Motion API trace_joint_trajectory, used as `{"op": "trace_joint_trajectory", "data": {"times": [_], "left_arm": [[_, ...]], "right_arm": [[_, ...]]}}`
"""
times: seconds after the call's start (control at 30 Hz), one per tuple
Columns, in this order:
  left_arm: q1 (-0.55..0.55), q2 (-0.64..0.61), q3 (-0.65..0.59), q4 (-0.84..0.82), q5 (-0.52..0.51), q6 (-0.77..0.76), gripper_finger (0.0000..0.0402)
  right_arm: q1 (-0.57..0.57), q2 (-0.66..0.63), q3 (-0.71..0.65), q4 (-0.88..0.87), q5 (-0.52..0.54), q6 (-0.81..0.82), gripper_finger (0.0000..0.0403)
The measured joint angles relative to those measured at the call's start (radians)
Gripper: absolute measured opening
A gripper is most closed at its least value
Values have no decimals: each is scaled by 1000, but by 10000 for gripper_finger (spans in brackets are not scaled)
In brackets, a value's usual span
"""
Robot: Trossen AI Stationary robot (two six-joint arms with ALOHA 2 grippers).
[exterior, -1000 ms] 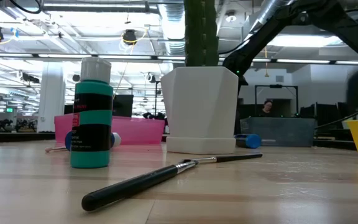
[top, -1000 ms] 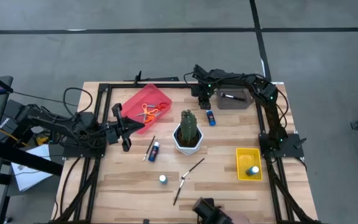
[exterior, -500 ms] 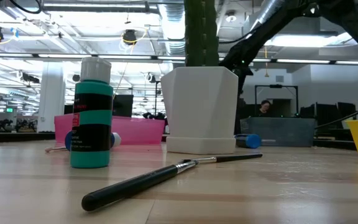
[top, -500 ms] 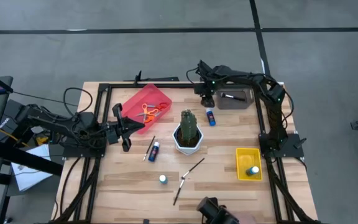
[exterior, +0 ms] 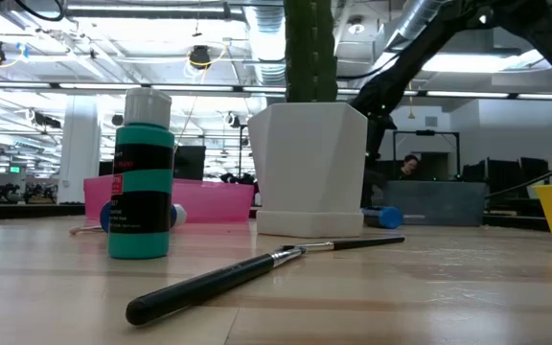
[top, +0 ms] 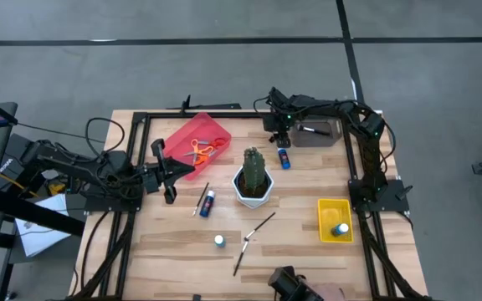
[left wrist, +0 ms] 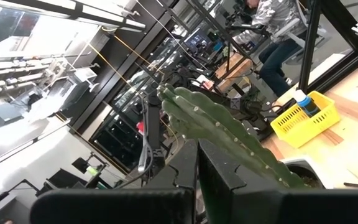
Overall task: Pick & Place Paint Supplies
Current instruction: Put the lash into the black bin
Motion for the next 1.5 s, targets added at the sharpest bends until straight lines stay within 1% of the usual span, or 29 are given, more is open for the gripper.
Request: {"op": "trace_joint_trajectory", "data": {"times": [0.67, 0.83, 0.97, 1.03, 1.13, 1.23, 1.4, 1.47, 1.5], "left_arm": [[0, 0, 0, -5, 2, 0, 7], [0, 0, 0, 2, 50, 0, 7], [0, 0, 0, 2, 69, 0, 7], [0, 0, 0, 3, 69, 0, 7], [0, 0, 0, 3, 69, 0, 7], [0, 0, 0, 3, 78, 0, 7], [0, 0, 0, 3, 95, 0, 7], [0, 0, 0, 3, 95, 0, 7], [0, 0, 0, 3, 95, 0, 7]], "right_arm": [[19, 1, -11, 6, 8, -1, 166], [21, 2, -11, 25, 4, 6, 166], [21, 2, -11, 20, -3, 23, 162], [22, 2, -11, 10, -7, 34, 152], [23, 2, -11, 0, -9, 44, 126], [24, 2, -11, -7, -12, 44, 91], [32, 2, -11, -15, -12, 44, 22], [35, 2, -11, -14, -10, 44, 12], [37, 2, -11, -12, -10, 45, 14]]}}
